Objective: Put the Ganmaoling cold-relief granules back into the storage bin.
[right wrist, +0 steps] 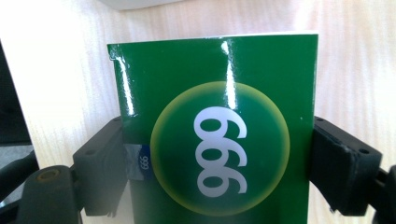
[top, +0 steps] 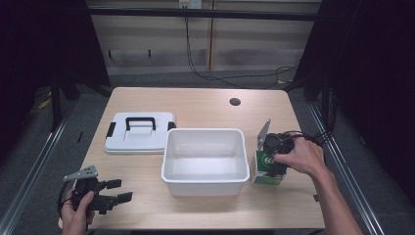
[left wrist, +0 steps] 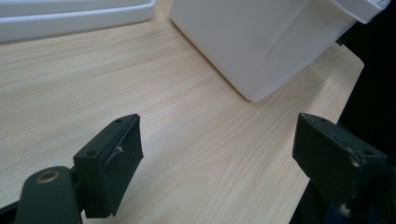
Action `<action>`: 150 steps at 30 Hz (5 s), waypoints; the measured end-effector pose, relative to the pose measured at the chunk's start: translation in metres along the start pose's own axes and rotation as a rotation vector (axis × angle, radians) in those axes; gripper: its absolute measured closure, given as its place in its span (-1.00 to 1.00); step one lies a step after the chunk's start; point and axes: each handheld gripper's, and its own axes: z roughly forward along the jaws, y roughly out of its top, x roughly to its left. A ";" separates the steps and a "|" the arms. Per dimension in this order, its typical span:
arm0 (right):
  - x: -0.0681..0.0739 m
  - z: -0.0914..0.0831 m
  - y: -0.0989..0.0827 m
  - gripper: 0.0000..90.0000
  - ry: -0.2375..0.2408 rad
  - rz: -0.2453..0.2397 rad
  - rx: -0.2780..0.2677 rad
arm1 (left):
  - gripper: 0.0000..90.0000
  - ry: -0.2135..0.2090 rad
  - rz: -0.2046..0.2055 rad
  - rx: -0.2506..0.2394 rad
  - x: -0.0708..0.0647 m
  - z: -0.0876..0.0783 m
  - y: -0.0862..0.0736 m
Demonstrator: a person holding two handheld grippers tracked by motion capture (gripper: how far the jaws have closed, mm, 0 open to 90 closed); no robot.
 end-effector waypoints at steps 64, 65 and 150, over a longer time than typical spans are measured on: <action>0.012 -0.095 -0.032 -0.64 -0.033 0.090 -0.245 | -0.64 -0.001 0.002 -0.012 0.000 -0.001 0.000; 0.011 -0.096 -0.033 -0.64 -0.037 0.082 -0.256 | -0.64 0.000 0.002 -0.013 0.000 -0.001 0.000; 0.007 -0.084 0.112 -0.65 -0.011 -0.119 -0.198 | -0.64 0.004 -0.001 -0.004 0.000 0.000 0.001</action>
